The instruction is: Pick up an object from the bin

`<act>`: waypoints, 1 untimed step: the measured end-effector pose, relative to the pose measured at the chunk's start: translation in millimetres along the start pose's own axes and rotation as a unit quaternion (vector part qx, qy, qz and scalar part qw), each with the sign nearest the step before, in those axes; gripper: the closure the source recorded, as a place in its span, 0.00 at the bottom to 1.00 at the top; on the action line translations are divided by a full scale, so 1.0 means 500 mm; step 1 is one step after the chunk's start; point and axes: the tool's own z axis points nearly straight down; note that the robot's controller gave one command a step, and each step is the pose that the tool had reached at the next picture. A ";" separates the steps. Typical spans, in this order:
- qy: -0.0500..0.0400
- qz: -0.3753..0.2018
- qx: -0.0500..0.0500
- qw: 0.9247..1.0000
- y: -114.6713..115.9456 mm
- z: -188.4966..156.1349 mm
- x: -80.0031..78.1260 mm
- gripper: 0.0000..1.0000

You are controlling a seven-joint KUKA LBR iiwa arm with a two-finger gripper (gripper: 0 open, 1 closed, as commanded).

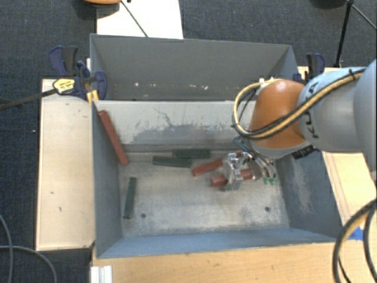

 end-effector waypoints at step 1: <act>0.000 0.000 0.000 1.000 0.000 0.000 0.000 1.00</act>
Offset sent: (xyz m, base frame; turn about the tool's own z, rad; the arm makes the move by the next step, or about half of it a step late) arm -0.0055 -0.0108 0.1760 0.0249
